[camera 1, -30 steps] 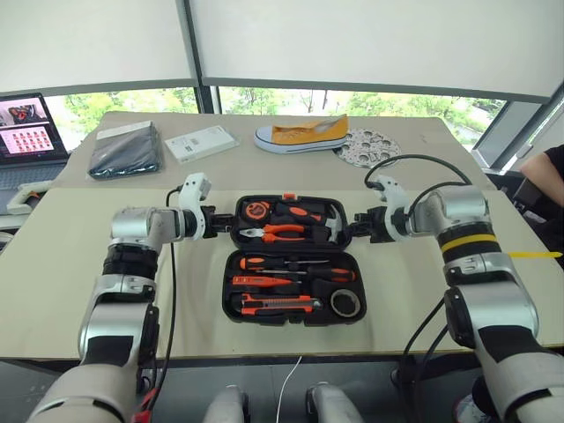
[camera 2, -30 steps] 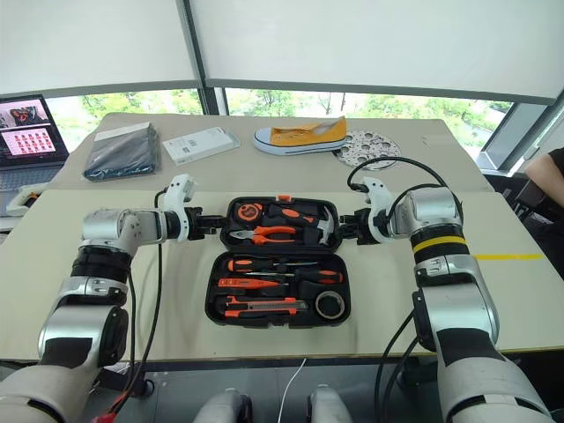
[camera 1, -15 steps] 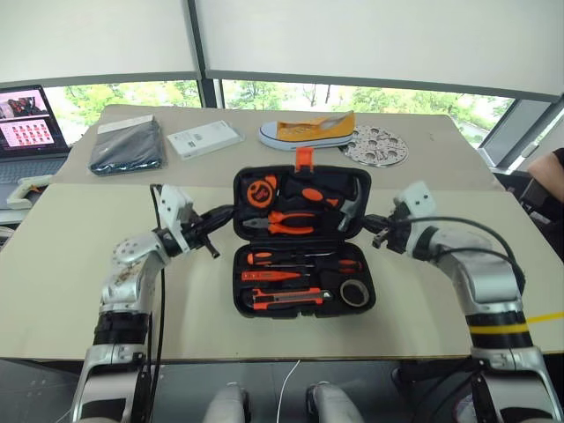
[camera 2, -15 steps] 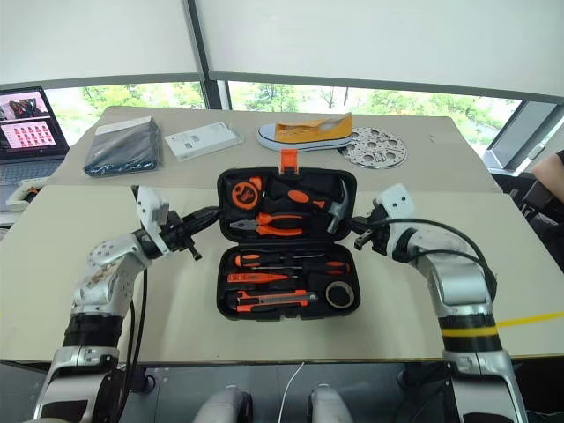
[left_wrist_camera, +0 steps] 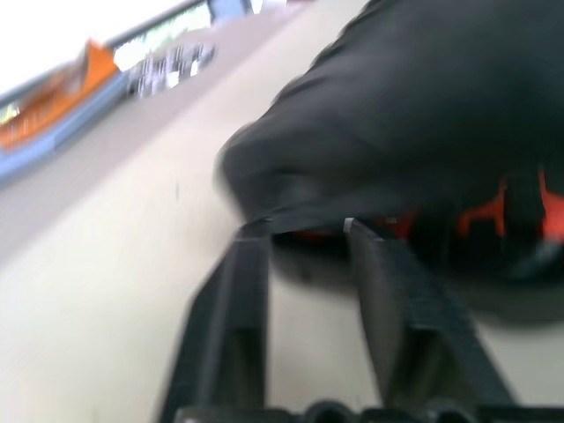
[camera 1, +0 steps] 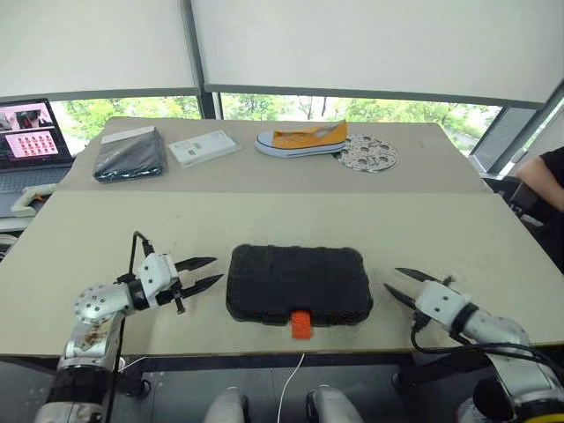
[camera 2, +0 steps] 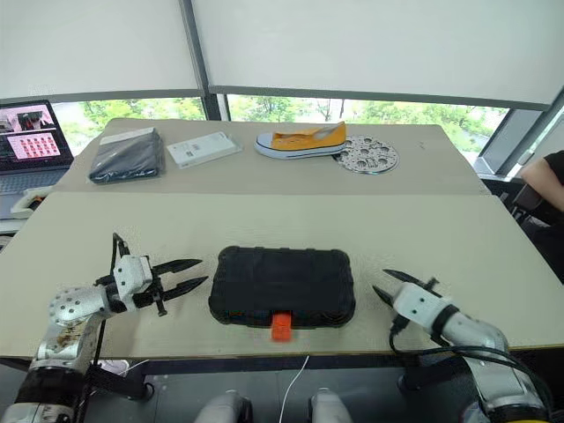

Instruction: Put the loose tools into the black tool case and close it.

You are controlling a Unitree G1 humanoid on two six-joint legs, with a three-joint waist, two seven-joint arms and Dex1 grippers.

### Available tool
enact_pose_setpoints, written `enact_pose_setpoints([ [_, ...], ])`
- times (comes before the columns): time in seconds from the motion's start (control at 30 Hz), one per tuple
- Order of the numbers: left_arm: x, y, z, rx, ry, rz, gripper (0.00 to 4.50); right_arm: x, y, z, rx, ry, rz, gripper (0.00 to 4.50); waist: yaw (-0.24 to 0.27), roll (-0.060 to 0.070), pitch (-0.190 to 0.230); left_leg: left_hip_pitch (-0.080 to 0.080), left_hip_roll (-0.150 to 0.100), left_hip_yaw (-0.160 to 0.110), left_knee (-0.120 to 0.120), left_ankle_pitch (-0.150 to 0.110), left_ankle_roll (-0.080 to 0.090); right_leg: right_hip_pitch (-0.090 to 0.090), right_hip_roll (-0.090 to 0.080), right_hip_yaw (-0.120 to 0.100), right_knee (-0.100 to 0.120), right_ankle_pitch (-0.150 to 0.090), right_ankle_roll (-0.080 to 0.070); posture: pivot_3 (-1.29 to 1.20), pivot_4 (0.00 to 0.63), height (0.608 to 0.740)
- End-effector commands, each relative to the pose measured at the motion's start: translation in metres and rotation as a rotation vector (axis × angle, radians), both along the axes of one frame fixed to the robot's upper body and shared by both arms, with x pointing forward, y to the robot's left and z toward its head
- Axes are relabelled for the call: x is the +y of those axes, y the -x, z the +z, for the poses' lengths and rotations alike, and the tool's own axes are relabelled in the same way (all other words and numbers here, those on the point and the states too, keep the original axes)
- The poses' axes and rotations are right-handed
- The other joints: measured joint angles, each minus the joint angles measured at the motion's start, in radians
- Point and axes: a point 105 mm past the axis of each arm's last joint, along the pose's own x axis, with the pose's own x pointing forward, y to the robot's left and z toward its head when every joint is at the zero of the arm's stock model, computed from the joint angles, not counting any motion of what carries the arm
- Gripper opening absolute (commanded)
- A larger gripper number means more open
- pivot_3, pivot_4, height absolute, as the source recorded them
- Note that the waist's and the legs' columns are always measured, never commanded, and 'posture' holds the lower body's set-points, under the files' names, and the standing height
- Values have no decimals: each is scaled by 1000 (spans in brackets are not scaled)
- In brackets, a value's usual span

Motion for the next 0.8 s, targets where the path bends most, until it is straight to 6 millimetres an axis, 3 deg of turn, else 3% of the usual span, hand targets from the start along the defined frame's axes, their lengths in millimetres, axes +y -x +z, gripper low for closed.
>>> enact_pose_setpoints([
  [0.03, 26, -19, 13, 11, 29, 136, 1963, -19, 9, 31, -67, -83, -37, 3014, 1, 0, 0, 0, 0, 0, 0, 0, 0, 0, 0, 0, 0, 0, 0, 0, 150, 740],
  [0.07, 28, -23, 13, 25, 41, 150, 1963, -21, 13, 30, -43, -106, -35, 3014, 1, 0, 0, 1, 0, 0, 0, 0, 0, 0, 0, 0, 1, 0, 0, 0, 150, 740],
  [0.17, 19, -36, 17, 64, 59, 135, 1963, -8, 36, 30, 82, -213, 59, 2119, 9, 0, 0, 0, 0, 0, 0, 0, 0, 1, 0, 0, 0, 0, 0, 0, 150, 740],
  [0.27, -3, -59, 24, 83, 78, 102, 1265, 24, 62, 28, 242, -293, 188, 1197, 17, 0, 0, -2, 0, 0, 0, 0, 0, 1, 0, 0, -1, 3, 7, 0, 150, 740],
  [0.37, -28, -78, 28, 98, 58, 47, 43, 55, 79, 24, 376, -325, 300, 108, 24, -1, -1, -3, -1, 0, 1, 0, 0, 1, 0, 0, -2, 4, 8, 0, 150, 740],
  [0.5, -42, -90, 31, 126, 28, -4, 12, 75, 87, 8, 548, -302, 354, 40, 12, -2, -1, -4, -1, 0, 1, 0, 0, 0, 0, 0, -3, 3, 10, 0, 150, 740],
  [0.6, -56, -79, 23, 227, 1, -149, 12, 79, 86, -8, 691, -250, 343, 40, 2, -2, -1, -4, -1, 0, 0, 0, 0, -1, 0, 0, -3, 2, 9, 0, 150, 740],
  [0.8, -54, -72, 11, 305, -23, -171, 12, 95, 56, 8, 573, -319, 321, 40, 3, -2, 0, -6, -1, -1, 1, 0, 0, -2, 1, 0, -3, 2, 9, 0, 150, 740],
])
